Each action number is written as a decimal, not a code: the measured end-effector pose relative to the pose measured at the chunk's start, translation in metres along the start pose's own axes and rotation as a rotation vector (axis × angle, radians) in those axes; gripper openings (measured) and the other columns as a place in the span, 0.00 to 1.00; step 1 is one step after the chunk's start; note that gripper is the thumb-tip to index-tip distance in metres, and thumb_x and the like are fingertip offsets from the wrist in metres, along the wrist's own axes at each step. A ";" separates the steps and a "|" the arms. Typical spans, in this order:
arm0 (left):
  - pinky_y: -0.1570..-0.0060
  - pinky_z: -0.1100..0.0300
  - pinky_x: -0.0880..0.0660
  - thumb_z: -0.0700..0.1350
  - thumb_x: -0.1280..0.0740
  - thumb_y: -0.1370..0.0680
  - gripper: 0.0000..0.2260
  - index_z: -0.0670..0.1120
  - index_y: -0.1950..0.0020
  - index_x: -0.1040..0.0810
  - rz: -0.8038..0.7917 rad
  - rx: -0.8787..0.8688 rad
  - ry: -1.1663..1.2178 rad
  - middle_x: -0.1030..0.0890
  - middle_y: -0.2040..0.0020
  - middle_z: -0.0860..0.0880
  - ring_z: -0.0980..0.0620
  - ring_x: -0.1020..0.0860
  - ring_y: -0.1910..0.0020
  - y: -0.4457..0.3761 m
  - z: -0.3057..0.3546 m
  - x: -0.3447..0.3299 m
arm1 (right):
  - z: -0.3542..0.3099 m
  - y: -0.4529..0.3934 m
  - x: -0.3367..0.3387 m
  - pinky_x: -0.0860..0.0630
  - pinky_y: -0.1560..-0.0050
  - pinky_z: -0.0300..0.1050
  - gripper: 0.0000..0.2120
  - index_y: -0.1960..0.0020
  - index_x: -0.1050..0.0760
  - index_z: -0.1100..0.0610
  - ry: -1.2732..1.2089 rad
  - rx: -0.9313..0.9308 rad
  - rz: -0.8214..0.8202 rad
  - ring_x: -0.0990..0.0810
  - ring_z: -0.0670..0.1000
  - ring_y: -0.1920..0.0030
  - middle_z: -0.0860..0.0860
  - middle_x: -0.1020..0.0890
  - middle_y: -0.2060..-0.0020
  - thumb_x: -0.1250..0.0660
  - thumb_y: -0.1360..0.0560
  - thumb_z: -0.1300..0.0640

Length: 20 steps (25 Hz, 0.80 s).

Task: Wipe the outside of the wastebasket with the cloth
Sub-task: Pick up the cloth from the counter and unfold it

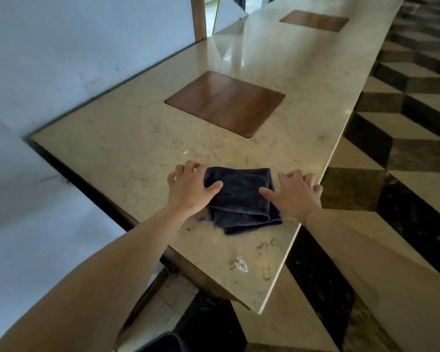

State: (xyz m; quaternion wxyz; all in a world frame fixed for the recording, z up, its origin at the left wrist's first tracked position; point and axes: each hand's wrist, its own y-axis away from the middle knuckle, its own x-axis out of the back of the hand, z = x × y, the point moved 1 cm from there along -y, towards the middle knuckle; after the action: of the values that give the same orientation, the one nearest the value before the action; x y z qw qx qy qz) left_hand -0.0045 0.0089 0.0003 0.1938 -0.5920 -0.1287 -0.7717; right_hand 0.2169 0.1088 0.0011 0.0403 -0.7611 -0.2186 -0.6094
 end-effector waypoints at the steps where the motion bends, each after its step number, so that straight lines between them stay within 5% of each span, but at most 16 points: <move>1: 0.36 0.42 0.38 0.65 0.41 0.25 0.27 0.50 0.32 0.29 -0.040 0.002 -0.034 0.30 0.33 0.45 0.39 0.35 0.35 -0.006 0.000 -0.003 | -0.002 -0.005 -0.002 0.38 0.37 0.65 0.29 0.37 0.29 0.52 -0.013 -0.019 -0.025 0.37 0.65 0.33 0.57 0.31 0.36 0.41 0.25 0.30; 7: 0.38 0.45 0.38 0.57 0.37 0.25 0.20 0.50 0.37 0.27 -0.149 0.063 -0.041 0.33 0.35 0.44 0.39 0.38 0.37 -0.033 0.008 -0.016 | -0.011 -0.019 -0.008 0.38 0.41 0.56 0.22 0.38 0.28 0.45 -0.339 -0.089 0.057 0.37 0.61 0.36 0.53 0.29 0.41 0.29 0.28 0.39; 10: 0.41 0.49 0.37 0.52 0.33 0.26 0.12 0.51 0.45 0.27 -0.114 0.103 0.080 0.31 0.38 0.45 0.41 0.37 0.38 -0.037 0.012 -0.016 | -0.016 -0.014 -0.011 0.40 0.47 0.52 0.10 0.49 0.29 0.43 -0.468 -0.071 0.147 0.31 0.56 0.42 0.47 0.23 0.49 0.28 0.26 0.49; 12: 0.45 0.52 0.38 0.49 0.34 0.25 0.06 0.52 0.50 0.28 -0.067 0.105 0.159 0.27 0.44 0.47 0.43 0.34 0.40 -0.030 0.013 -0.014 | -0.021 -0.010 -0.007 0.32 0.48 0.51 0.09 0.55 0.29 0.45 -0.614 -0.073 0.161 0.25 0.53 0.49 0.44 0.21 0.55 0.28 0.26 0.53; 15: 0.52 0.55 0.31 0.47 0.35 0.23 0.04 0.50 0.52 0.30 -0.020 0.183 0.479 0.25 0.56 0.51 0.48 0.28 0.50 -0.010 0.013 -0.002 | -0.023 0.003 0.010 0.28 0.60 0.43 0.11 0.57 0.28 0.46 -0.879 -0.066 0.156 0.23 0.49 0.57 0.44 0.21 0.59 0.27 0.26 0.58; 18: 0.70 0.68 0.32 0.43 0.37 0.21 0.05 0.48 0.53 0.33 0.049 0.165 0.813 0.28 0.62 0.51 0.62 0.28 0.68 0.027 0.019 0.026 | -0.029 0.030 0.038 0.27 0.57 0.43 0.11 0.57 0.26 0.49 -1.118 -0.070 0.135 0.22 0.50 0.56 0.47 0.21 0.59 0.26 0.27 0.62; 20: 0.72 0.69 0.32 0.42 0.38 0.21 0.05 0.48 0.52 0.34 0.108 0.100 0.870 0.29 0.62 0.50 0.63 0.29 0.71 0.055 0.026 0.058 | -0.038 0.059 0.062 0.27 0.58 0.42 0.10 0.56 0.25 0.50 -1.250 -0.090 0.139 0.21 0.51 0.55 0.50 0.20 0.58 0.27 0.27 0.63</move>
State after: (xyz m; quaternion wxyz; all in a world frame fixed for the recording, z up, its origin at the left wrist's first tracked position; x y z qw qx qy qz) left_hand 0.0293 -0.0373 0.0615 0.2985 -0.2077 -0.0410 -0.9306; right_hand 0.2147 0.0610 0.0820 -0.0879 -0.9868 -0.1250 -0.0539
